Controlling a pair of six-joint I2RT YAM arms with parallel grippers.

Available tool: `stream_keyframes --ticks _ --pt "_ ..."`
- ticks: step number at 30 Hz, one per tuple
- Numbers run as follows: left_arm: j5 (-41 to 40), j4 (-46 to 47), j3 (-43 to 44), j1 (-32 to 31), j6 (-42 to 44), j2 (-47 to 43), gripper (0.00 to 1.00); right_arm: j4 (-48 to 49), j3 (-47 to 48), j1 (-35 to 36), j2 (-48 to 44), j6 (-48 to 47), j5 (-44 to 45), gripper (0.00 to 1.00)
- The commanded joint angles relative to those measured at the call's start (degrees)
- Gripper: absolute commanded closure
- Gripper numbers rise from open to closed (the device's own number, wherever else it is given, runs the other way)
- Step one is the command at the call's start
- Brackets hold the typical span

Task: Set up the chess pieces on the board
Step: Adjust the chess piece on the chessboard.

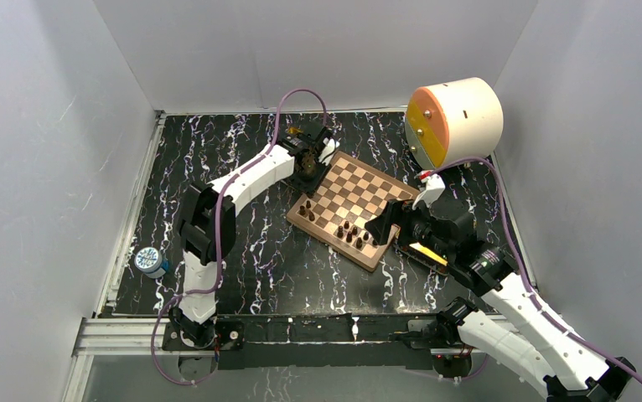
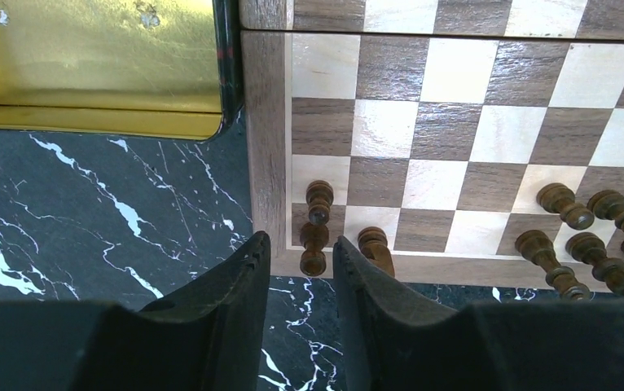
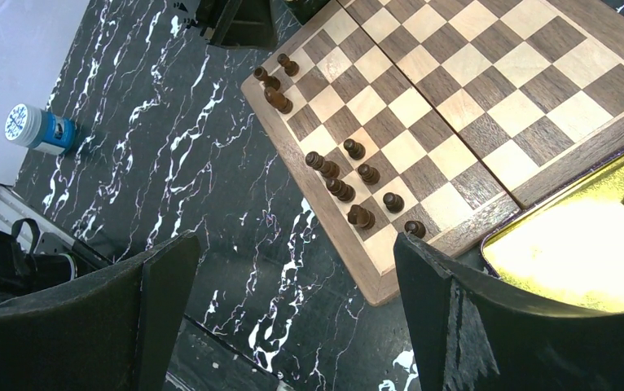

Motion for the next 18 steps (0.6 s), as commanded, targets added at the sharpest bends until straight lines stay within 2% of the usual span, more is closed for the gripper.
stream_keyframes --ticks 1,7,18 --pt "1.4 -0.7 0.0 0.2 -0.1 0.1 0.69 1.4 2.7 0.1 -0.3 0.2 1.1 0.01" --pt "1.5 -0.6 -0.6 0.2 -0.1 1.1 0.69 1.4 2.8 0.1 -0.3 0.0 1.2 0.01" --pt "2.0 0.1 -1.1 0.1 -0.2 2.3 0.74 1.1 2.7 0.0 -1.2 -0.1 1.5 0.01"
